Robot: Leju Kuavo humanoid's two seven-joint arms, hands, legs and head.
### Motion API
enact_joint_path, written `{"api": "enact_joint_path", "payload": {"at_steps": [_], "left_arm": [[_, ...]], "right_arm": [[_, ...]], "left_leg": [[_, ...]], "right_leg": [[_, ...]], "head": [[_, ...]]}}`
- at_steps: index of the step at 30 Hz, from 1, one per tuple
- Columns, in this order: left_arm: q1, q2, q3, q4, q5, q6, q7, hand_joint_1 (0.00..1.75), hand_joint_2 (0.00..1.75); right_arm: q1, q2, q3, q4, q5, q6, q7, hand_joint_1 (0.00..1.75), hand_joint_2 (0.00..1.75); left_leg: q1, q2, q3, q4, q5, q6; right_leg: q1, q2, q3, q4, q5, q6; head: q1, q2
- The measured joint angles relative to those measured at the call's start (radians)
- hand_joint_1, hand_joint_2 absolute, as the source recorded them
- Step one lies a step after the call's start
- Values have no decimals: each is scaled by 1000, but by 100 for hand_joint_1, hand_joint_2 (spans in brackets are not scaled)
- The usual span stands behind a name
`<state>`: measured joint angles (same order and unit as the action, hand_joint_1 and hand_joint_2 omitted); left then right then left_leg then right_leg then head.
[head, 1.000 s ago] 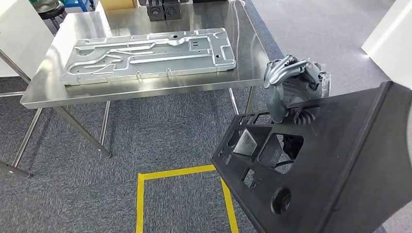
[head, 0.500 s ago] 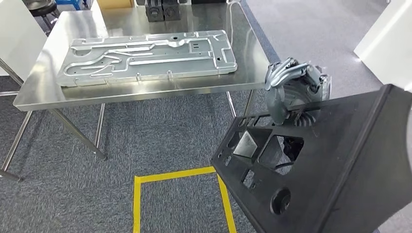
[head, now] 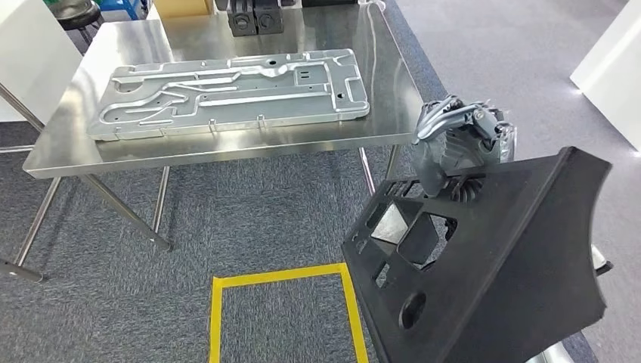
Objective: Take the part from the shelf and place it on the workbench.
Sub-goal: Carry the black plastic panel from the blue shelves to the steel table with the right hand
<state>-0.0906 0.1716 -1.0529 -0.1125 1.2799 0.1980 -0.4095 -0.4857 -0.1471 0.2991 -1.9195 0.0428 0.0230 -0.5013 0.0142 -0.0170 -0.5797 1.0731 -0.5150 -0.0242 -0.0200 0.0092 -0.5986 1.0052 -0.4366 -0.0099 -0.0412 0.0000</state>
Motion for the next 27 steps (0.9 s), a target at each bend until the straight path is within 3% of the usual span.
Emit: {"api": "enact_joint_path", "payload": {"at_steps": [3,4,5,7,9,11,14,16,18,19,20,21,23,24,25,27], "left_arm": [[1,0,0,0,0,0,0,0,175],[3,0,0,0,0,-1,0,0,175],[5,0,0,0,0,-1,0,0,175],[9,0,0,0,0,-3,0,0,175],[10,1,0,0,-1,-3,0,0,175],[10,1,0,0,-5,-3,-1,0,175],[11,2,0,0,-7,-3,-1,0,175],[9,1,0,0,-7,-3,-2,0,175],[8,0,0,0,-7,-3,-2,0,175],[8,0,0,0,-7,-3,-2,0,175],[9,0,0,0,-7,-3,-2,0,175],[10,-1,0,0,-7,-3,-2,0,175],[10,-2,0,0,-7,-4,-2,0,175],[9,-2,0,0,-7,-4,-2,0,175],[8,-2,0,0,-7,-4,-2,0,175],[7,-2,0,0,-7,-4,-2,0,175]], "right_arm": [[0,0,1,0,6,0,4,175,175],[0,0,2,0,6,0,5,175,175],[1,0,2,0,3,1,5,175,175],[1,0,4,0,-10,4,2,175,175],[0,0,4,0,-21,4,-1,175,175],[0,0,4,-1,-24,4,-2,175,175],[-3,1,5,-3,-24,4,-2,175,175],[-6,1,5,-6,-24,4,-2,175,175],[-6,2,6,-6,-24,4,-2,175,175],[-4,2,6,-6,-24,4,-2,175,175],[-4,2,6,-6,-24,4,-2,175,175],[-4,2,6,-6,-24,4,-2,175,175],[-4,2,6,-6,-24,4,-2,175,175],[-5,2,6,-7,-24,4,-2,175,175],[-6,2,6,-7,-24,4,-1,175,175],[-7,2,6,-7,-25,4,-1,175,175]], "left_leg": [[1,6,-107,191,-69,-5],[1,7,-132,224,-68,-5],[1,8,-137,217,-47,-4],[-1,10,-91,96,39,7],[-8,12,-38,-22,88,20],[-16,13,-26,-50,84,29],[-10,12,-16,-66,84,43],[-6,12,-6,-74,83,53],[-6,11,-1,-75,77,58],[-6,9,3,-74,74,59],[-6,8,8,-74,69,58],[-6,6,15,-73,64,57],[-6,2,30,-71,52,51],[-8,1,35,-69,46,47],[-9,0,37,-68,41,42],[-11,0,37,-70,36,31]], "right_leg": [[8,-19,14,0,-13,-11],[10,-22,18,0,-18,-12],[13,-24,25,0,-23,-11],[17,-28,42,0,-35,-10],[21,-30,51,2,-44,-4],[21,-29,49,2,-47,6],[18,-25,47,12,-59,22],[16,-18,3,99,-101,31],[12,-13,-80,241,-151,37],[10,-13,-113,287,-156,39],[9,-13,-128,296,-140,41],[7,-13,-122,264,-104,41],[7,-12,-67,128,-18,36],[8,-12,-41,66,7,32],[10,-11,-25,27,17,28],[14,-9,-18,7,11,19]], "head": [[0,0],[0,0],[0,0],[0,0],[0,0],[0,0],[0,0],[0,0],[0,0],[0,0],[0,0],[0,0],[0,0],[0,0],[0,0],[0,0]]}}
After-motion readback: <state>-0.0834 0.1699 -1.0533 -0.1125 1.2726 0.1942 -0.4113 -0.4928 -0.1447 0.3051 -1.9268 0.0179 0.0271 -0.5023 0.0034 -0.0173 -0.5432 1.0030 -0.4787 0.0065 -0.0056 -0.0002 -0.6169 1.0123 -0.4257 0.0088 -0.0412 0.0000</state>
